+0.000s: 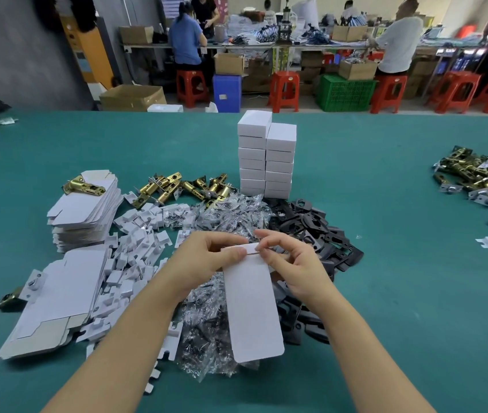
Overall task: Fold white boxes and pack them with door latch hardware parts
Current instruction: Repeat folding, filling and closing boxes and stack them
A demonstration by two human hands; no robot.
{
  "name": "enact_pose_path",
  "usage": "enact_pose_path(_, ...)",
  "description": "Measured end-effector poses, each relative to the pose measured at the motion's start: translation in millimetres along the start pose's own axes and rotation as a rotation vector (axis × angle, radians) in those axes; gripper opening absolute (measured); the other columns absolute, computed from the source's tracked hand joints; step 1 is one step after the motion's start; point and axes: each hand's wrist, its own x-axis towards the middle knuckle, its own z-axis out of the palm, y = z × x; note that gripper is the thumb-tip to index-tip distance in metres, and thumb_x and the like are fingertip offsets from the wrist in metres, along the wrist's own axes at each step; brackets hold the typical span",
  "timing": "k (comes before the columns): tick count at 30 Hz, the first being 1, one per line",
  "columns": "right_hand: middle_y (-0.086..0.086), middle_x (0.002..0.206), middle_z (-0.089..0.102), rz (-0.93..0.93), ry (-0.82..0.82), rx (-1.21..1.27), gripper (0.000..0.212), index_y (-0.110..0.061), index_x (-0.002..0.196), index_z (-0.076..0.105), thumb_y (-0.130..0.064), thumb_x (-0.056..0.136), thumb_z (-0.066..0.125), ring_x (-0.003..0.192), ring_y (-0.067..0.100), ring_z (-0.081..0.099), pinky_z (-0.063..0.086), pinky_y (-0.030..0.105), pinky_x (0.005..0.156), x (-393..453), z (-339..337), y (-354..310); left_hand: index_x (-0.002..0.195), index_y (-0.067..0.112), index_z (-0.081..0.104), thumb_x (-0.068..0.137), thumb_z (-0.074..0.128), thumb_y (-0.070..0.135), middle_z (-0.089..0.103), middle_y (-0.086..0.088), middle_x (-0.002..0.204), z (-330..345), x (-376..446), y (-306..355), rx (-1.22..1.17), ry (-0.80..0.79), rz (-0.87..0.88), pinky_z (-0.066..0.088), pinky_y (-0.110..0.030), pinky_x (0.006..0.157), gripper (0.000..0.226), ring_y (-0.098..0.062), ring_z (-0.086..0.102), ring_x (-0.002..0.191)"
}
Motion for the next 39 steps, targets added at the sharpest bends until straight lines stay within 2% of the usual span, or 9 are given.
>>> enact_pose_path(3, -0.015, 0.145, 0.055, 0.018, 0.003, 0.053, 0.033, -0.045, 0.123, 0.063, -0.026, 0.097, 0.070, 0.099, 0.012, 0.074, 0.061, 0.031, 0.078, 0, 0, 0, 0.102, 0.030, 0.082, 0.089, 0.077, 0.019, 0.078, 0.006, 0.100, 5, 0, 0, -0.029, 0.160, 0.066, 0.061, -0.035, 0.084, 0.017, -0.013, 0.072, 0.094)
enact_pose_path(5, -0.011, 0.137, 0.063, 0.101, -0.030, 0.079, 0.043, -0.058, 0.125, 0.056, -0.039, 0.090, 0.073, 0.109, 0.016, 0.072, 0.061, 0.038, 0.084, 0, -2, -1, 0.104, 0.031, 0.080, 0.091, 0.074, 0.016, 0.078, 0.006, 0.099, 8, 0, 1, -0.082, 0.223, 0.084, 0.061, -0.035, 0.084, 0.021, -0.016, 0.071, 0.096)
enact_pose_path(8, 0.003, 0.117, 0.076, 0.132, -0.097, 0.072, 0.037, -0.050, 0.121, 0.065, -0.040, 0.086, 0.073, 0.100, 0.026, 0.074, 0.062, 0.044, 0.080, -3, -3, -2, 0.110, 0.043, 0.077, 0.097, 0.066, 0.019, 0.075, 0.016, 0.103, 10, -2, 3, -0.102, 0.163, 0.079, 0.059, -0.028, 0.080, 0.029, -0.011, 0.069, 0.097)
enact_pose_path(12, 0.007, 0.115, 0.076, 0.127, -0.134, 0.123, 0.036, -0.039, 0.125, 0.069, -0.034, 0.089, 0.075, 0.094, 0.024, 0.075, 0.060, 0.034, 0.072, -7, -5, -5, 0.116, 0.051, 0.072, 0.097, 0.058, 0.045, 0.071, 0.027, 0.115, 9, -6, 7, -0.035, 0.062, 0.069, 0.052, -0.030, 0.092, 0.024, -0.002, 0.067, 0.101)
enact_pose_path(16, 0.007, 0.115, 0.077, 0.127, -0.159, 0.159, 0.034, -0.038, 0.124, 0.071, -0.030, 0.091, 0.073, 0.092, 0.023, 0.075, 0.060, 0.033, 0.072, -11, -5, -7, 0.115, 0.046, 0.074, 0.104, 0.053, 0.040, 0.070, 0.027, 0.119, 5, -6, 11, 0.007, 0.078, 0.052, 0.050, -0.028, 0.088, 0.025, -0.006, 0.066, 0.105)
enact_pose_path(26, 0.007, 0.111, 0.077, 0.142, -0.157, 0.162, 0.032, -0.037, 0.124, 0.072, -0.031, 0.092, 0.070, 0.090, 0.023, 0.074, 0.060, 0.034, 0.072, -12, -4, -9, 0.107, 0.032, 0.080, 0.104, 0.055, 0.035, 0.066, 0.035, 0.120, 0, -8, 11, 0.062, 0.102, 0.069, 0.047, -0.026, 0.082, 0.025, 0.008, 0.064, 0.099)
enact_pose_path(30, 0.005, 0.110, 0.077, 0.159, -0.164, 0.166, 0.033, -0.037, 0.125, 0.072, -0.032, 0.092, 0.070, 0.089, 0.022, 0.074, 0.060, 0.032, 0.071, -13, -4, -9, 0.108, 0.039, 0.079, 0.105, 0.053, 0.035, 0.065, 0.034, 0.123, 0, -9, 12, 0.072, 0.095, 0.071, 0.048, -0.031, 0.086, 0.026, 0.005, 0.064, 0.100)
enact_pose_path(35, 0.005, 0.110, 0.077, 0.171, -0.172, 0.197, 0.036, -0.036, 0.127, 0.071, -0.036, 0.091, 0.072, 0.090, 0.024, 0.075, 0.060, 0.034, 0.071, -13, -4, -10, 0.113, 0.042, 0.077, 0.104, 0.054, 0.036, 0.071, 0.023, 0.120, 1, -12, 11, 0.023, 0.100, 0.061, 0.053, -0.035, 0.093, 0.025, -0.015, 0.066, 0.105)
enact_pose_path(39, 0.005, 0.111, 0.077, 0.180, -0.175, 0.207, 0.038, -0.036, 0.128, 0.071, -0.039, 0.090, 0.074, 0.090, 0.024, 0.075, 0.060, 0.032, 0.070, -14, -6, -10, 0.114, 0.045, 0.075, 0.104, 0.053, 0.038, 0.072, 0.022, 0.115, 3, -13, 13, 0.022, 0.084, 0.054, 0.051, -0.024, 0.082, 0.025, -0.004, 0.067, 0.097)
